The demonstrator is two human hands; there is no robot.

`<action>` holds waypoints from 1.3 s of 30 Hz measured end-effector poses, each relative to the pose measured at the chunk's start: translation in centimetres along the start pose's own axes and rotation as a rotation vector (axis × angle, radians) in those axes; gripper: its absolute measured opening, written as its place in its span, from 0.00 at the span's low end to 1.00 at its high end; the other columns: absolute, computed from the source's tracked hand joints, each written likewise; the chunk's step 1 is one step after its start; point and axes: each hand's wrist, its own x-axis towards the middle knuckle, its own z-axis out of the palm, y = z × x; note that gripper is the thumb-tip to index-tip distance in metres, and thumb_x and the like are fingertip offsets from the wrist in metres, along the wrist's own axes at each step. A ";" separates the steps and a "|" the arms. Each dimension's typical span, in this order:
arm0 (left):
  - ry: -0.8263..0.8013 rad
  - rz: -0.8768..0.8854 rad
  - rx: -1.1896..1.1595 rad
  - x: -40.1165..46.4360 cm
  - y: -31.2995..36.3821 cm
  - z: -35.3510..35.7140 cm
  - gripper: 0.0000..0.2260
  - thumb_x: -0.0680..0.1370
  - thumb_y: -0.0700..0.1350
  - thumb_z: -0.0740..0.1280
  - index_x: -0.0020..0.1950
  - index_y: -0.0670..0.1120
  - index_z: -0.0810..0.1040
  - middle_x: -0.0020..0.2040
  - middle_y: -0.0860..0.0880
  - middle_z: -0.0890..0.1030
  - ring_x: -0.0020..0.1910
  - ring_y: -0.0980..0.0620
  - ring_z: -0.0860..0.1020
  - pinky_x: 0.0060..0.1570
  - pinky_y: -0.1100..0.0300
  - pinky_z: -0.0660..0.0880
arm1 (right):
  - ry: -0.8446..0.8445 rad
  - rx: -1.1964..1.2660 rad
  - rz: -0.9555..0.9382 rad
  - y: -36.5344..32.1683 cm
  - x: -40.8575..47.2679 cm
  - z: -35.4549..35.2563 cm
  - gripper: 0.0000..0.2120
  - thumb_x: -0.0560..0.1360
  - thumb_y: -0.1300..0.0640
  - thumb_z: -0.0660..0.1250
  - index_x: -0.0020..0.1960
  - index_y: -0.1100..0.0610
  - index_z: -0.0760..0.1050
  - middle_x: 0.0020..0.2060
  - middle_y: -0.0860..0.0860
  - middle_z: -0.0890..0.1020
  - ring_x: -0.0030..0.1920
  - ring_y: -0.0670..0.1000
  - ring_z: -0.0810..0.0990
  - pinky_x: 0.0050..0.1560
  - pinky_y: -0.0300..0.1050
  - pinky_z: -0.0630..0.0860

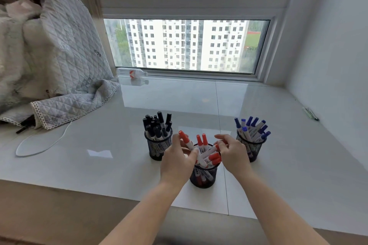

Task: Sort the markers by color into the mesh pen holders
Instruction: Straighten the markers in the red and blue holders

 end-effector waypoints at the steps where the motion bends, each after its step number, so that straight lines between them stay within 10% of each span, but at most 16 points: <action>1: 0.007 0.014 0.002 -0.1 0.1 0.0 0.18 0.73 0.47 0.69 0.58 0.53 0.65 0.39 0.59 0.76 0.41 0.57 0.80 0.38 0.60 0.77 | -0.013 0.014 0.013 -0.1 0.0 -0.1 0.12 0.79 0.61 0.57 0.59 0.58 0.76 0.43 0.51 0.82 0.39 0.46 0.82 0.40 0.38 0.80; 4: 0.014 0.082 0.047 -0.2 0.2 0.2 0.30 0.73 0.47 0.70 0.67 0.58 0.56 0.40 0.60 0.75 0.39 0.60 0.80 0.36 0.61 0.77 | -0.046 0.044 0.034 -0.2 -0.1 -0.3 0.13 0.79 0.61 0.56 0.59 0.57 0.75 0.42 0.51 0.82 0.40 0.49 0.83 0.44 0.45 0.81; 19: 0.135 0.263 0.290 -2.0 -2.9 2.5 0.13 0.72 0.49 0.71 0.56 0.50 0.81 0.54 0.51 0.77 0.53 0.49 0.72 0.49 0.54 0.76 | -0.115 0.097 0.075 0.2 -0.1 -0.5 0.11 0.79 0.60 0.56 0.57 0.57 0.75 0.34 0.51 0.83 0.35 0.48 0.83 0.39 0.40 0.80; 27: -0.184 -0.192 -0.217 -2.2 -3.7 3.8 0.47 0.63 0.57 0.76 0.74 0.53 0.52 0.69 0.56 0.62 0.68 0.58 0.61 0.65 0.61 0.60 | -0.079 -0.219 -0.233 -1.8 0.9 -0.7 0.11 0.76 0.55 0.63 0.58 0.50 0.76 0.50 0.43 0.73 0.53 0.44 0.71 0.54 0.41 0.68; 32: -0.288 -0.321 -0.376 -1.5 -3.9 4.4 0.44 0.57 0.59 0.77 0.68 0.59 0.60 0.65 0.53 0.70 0.66 0.52 0.69 0.65 0.50 0.69 | -0.366 -0.374 -0.336 -4.7 2.5 0.1 0.11 0.78 0.54 0.60 0.57 0.47 0.76 0.44 0.45 0.78 0.41 0.43 0.73 0.45 0.40 0.70; 39: -0.304 -0.288 -0.379 -1.3 -3.9 4.4 0.41 0.57 0.60 0.75 0.66 0.66 0.59 0.60 0.57 0.75 0.59 0.57 0.75 0.56 0.58 0.74 | -0.564 -0.583 -0.297 -5.4 3.5 1.3 0.11 0.78 0.52 0.58 0.57 0.44 0.75 0.53 0.50 0.80 0.50 0.51 0.76 0.51 0.48 0.75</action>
